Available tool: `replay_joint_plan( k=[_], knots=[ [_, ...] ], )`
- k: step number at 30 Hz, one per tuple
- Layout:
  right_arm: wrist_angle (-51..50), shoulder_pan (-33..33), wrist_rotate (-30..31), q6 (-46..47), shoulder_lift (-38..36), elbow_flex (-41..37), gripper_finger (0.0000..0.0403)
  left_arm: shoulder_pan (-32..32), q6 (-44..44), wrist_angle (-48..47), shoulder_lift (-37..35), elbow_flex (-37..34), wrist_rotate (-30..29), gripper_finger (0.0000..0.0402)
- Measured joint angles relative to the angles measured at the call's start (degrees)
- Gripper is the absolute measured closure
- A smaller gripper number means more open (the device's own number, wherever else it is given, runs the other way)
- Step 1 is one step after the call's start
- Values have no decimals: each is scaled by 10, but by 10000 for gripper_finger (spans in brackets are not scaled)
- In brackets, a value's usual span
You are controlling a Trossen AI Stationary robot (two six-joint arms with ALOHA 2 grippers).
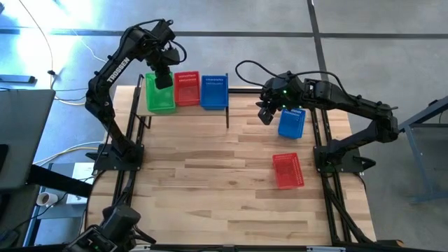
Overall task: Stack baskets on shelf by color
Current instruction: Stack the green basket on top of the red baskets on the shelf
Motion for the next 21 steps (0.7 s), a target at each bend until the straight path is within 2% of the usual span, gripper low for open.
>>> replay_joint_plan(
  k=[10,16,21],
  knots=[
    [0,0,0,0,0,0,293,-1,-1,0,0,0,-4,322],
    [0,0,0,0,0,0,293,-9,-50,0,0,0,-75,299],
    [0,0,0,0,0,0,293,-19,-70,0,0,0,-89,298]
  ],
)
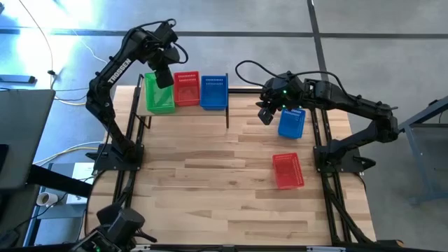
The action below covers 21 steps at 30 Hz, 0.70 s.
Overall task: Stack baskets on shelf by color
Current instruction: Stack the green basket on top of the red baskets on the shelf
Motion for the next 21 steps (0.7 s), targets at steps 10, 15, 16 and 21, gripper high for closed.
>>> replay_joint_plan(
  k=[10,15,16,21],
  knots=[
    [0,0,0,-1,0,0,293,-42,-46,0,-8,0,-18,302],
    [0,0,0,-15,0,0,293,-61,-124,0,-33,0,11,302],
    [0,0,0,-15,0,0,293,-62,-142,0,-38,0,28,302],
    [0,0,0,-15,0,0,293,-59,-239,0,-47,-2,79,307]
  ],
)
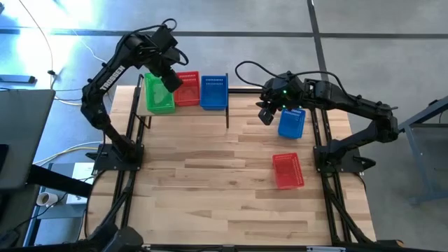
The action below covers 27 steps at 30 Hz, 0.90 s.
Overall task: Stack baskets on shelf by color
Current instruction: Stack the green basket on top of the red baskets on the shelf
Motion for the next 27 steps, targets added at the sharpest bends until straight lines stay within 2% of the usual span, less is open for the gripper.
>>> replay_joint_plan(
  k=[5,9,13,16,20,23,27],
  knots=[
    [-3,0,0,-9,0,0,293,0,-83,-1,-16,-65,-3,316],
    [-3,0,0,-13,0,0,293,-9,-130,0,-55,-140,-13,323],
    [-3,0,0,-15,0,0,293,-13,-191,3,-90,-186,-35,331],
    [-3,0,0,-26,0,0,293,-12,-215,13,-103,-215,-35,336],
    [-3,0,0,-28,0,0,293,-12,-231,71,-104,-254,-35,342],
    [-3,0,0,-29,0,0,293,-13,-237,116,-102,-272,-56,347],
    [-3,0,0,-30,0,0,293,-13,-269,114,-100,-274,-105,354]
  ],
)
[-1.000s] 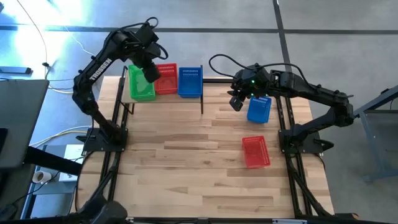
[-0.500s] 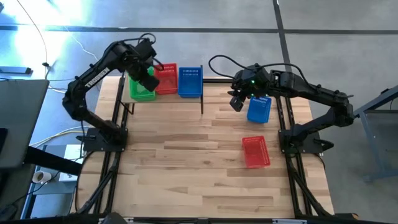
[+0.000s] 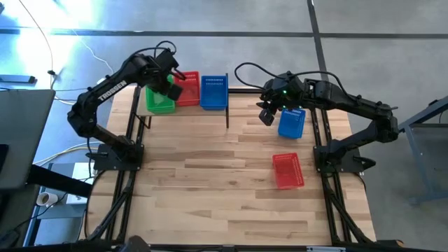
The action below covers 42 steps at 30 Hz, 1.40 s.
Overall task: Stack baskets on shelf by color
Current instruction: Stack the green basket on top of the red baskets on the shelf
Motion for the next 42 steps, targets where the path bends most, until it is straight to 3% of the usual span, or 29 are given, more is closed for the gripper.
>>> replay_joint_plan(
  k=[16,23,29,42],
  knots=[
    [-1,0,0,-6,0,0,293,2,2,-27,57,0,3,364],
    [0,0,0,-5,0,0,293,23,2,-21,55,-13,40,378],
    [0,0,0,-5,0,0,293,24,13,-20,52,-41,21,393],
    [0,0,2,-4,0,0,293,17,23,-12,2,15,37,384]
  ],
)
